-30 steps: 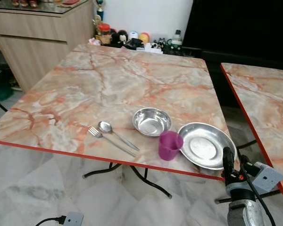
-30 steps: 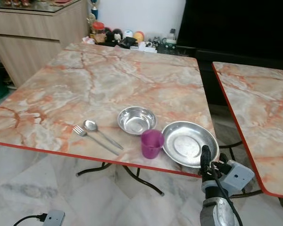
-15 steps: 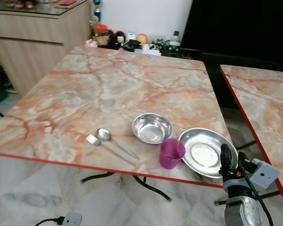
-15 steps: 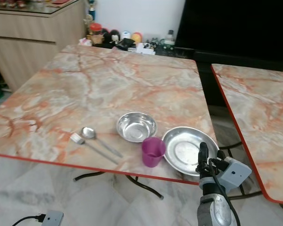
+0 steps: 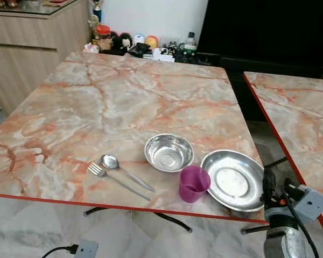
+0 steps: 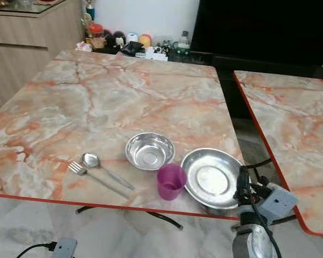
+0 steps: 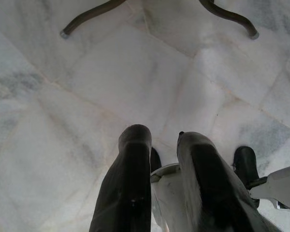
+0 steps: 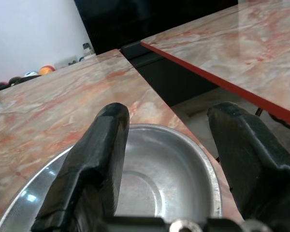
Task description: Setting the table
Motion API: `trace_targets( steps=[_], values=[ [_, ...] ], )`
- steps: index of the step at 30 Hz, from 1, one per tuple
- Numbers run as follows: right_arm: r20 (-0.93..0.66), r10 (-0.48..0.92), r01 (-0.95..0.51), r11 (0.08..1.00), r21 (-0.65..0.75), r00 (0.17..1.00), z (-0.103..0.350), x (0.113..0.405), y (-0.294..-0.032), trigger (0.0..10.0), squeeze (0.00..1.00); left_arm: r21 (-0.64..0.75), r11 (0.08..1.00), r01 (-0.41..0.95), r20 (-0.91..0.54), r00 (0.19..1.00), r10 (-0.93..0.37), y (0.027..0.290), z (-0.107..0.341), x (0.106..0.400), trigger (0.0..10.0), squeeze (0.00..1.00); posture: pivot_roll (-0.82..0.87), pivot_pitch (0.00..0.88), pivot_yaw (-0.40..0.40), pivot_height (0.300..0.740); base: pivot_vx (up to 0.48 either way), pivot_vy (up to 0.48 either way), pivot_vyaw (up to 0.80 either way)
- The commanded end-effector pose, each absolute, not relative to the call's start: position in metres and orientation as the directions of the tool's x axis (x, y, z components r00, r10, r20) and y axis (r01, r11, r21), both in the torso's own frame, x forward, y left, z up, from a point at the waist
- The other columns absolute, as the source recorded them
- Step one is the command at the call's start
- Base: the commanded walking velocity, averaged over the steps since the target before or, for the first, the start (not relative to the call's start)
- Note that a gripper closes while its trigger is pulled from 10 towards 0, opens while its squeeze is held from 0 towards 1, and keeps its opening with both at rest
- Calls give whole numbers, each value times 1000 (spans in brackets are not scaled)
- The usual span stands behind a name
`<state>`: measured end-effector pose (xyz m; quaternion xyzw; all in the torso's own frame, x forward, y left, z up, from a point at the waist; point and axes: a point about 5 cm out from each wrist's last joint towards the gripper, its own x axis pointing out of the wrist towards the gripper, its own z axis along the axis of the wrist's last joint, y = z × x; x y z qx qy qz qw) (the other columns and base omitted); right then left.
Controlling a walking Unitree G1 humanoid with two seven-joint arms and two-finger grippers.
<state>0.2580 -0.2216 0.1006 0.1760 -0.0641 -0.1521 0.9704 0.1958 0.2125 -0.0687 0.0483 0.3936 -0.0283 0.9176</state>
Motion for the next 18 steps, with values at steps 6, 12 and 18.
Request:
trace_targets(
  steps=[6, 12, 18],
  values=[
    [7, -378, 337, 832, 440, 926, 97, 257, -230, 10000, 0, 63, 994, 90, -745, 667, -13, 214, -73, 188, 10000, 0, 83, 100, -98, 740, 0, 0, 0],
    [-78, -396, 368, 739, 565, 915, 94, 264, -237, 10000, 0, 66, 993, 99, -750, 662, -16, 213, -74, 186, 10000, 0, 85, 105, -99, 740, 0, 0, 0],
    [-153, -379, 394, 715, 577, 913, 90, 269, -239, 10000, 0, 72, 991, 116, -751, 660, -22, 213, -74, 186, 10000, 0, 87, 103, -100, 740, 0, 0, 0]
  ],
)
